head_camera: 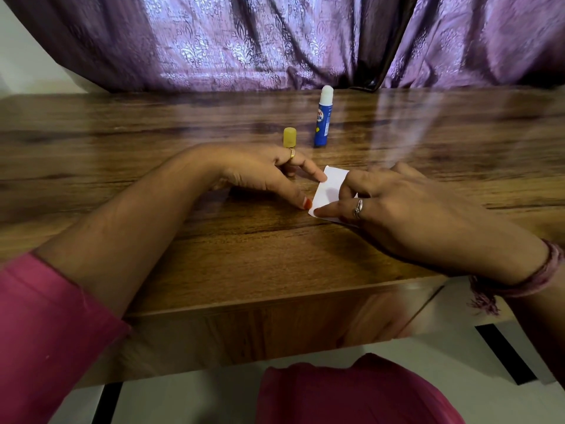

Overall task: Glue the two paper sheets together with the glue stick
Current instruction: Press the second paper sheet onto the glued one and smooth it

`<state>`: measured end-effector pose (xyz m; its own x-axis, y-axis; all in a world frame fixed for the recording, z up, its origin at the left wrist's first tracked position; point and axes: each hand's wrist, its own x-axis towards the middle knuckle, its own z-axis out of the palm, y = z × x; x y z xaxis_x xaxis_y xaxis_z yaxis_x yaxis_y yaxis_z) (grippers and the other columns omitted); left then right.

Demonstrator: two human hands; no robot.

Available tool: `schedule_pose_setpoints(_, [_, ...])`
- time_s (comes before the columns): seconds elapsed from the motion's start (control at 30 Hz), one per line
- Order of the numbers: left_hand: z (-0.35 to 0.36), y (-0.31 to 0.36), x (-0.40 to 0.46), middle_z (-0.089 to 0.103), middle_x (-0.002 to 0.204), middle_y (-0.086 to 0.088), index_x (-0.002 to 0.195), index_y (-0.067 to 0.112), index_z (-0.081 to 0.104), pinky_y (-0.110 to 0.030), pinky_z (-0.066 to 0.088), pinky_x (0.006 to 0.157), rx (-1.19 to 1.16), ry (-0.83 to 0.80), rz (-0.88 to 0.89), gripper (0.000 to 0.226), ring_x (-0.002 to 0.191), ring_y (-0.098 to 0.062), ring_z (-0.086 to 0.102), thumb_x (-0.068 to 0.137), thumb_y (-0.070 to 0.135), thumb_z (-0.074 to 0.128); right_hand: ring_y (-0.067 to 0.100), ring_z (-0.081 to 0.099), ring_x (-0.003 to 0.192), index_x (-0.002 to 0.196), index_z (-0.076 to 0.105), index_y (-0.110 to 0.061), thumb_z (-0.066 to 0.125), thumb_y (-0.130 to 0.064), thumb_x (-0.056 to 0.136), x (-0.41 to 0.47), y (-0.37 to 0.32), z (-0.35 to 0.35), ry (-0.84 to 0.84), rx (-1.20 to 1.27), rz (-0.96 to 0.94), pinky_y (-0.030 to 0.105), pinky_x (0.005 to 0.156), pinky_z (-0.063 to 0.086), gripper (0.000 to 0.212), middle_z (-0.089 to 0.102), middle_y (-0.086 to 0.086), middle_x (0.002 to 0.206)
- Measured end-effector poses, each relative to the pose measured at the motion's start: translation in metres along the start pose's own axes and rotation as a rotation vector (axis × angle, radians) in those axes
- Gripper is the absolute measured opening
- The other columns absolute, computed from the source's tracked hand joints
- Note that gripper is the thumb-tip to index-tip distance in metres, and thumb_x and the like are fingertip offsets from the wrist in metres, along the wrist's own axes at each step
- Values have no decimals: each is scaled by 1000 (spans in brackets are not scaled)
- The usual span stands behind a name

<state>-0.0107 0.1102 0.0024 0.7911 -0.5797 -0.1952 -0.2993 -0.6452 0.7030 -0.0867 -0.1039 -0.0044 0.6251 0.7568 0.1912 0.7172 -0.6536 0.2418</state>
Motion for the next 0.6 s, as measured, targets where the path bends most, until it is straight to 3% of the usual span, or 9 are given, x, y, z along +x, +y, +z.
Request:
schedule_pose_setpoints(0.1, [0, 1, -2, 53, 128, -8, 117, 41, 60, -42, 38, 105, 28, -14, 2, 46, 117, -22, 50, 74, 32, 75, 19, 51, 79, 125, 60, -31, 35, -34, 94, 0, 0, -1, -19, 0, 2, 33, 66, 24, 40, 56, 0, 95])
schedule_pose_setpoints(0.17, [-1, 0, -4, 53, 122, -5, 119, 42, 58, -36, 40, 101, -2, -17, -4, 50, 108, -19, 51, 73, 32, 75, 20, 52, 80, 126, 59, -32, 35, -34, 94, 0, 0, -3, -27, 1, 7, 33, 67, 24, 40, 56, -1, 96])
schedule_pose_setpoints(0.27, [-3, -1, -4, 46, 103, 4, 125, 37, 51, -26, 38, 83, -46, 16, -40, 59, 90, -7, 46, 73, 28, 76, 22, 55, 84, 126, 59, -35, 33, -36, 95, 0, 0, -3, -34, 0, 12, 33, 68, 26, 41, 56, -2, 97])
schedule_pose_setpoints(0.47, [1, 0, -1, 47, 100, 6, 126, 32, 40, -24, 40, 80, -54, 54, -71, 69, 86, -5, 47, 67, 34, 77, 23, 58, 82, 123, 61, -34, 35, -35, 94, 2, 4, -1, -38, -5, -10, 33, 66, 29, 39, 57, 0, 93])
schedule_pose_setpoints(0.6, [2, 1, -1, 45, 103, 9, 126, 35, 35, -19, 38, 73, 43, 46, -73, 79, 87, -1, 46, 58, 47, 74, 16, 52, 81, 120, 61, -30, 19, -40, 95, 2, 8, 0, -61, -14, -27, 32, 66, 29, 50, 53, -3, 94])
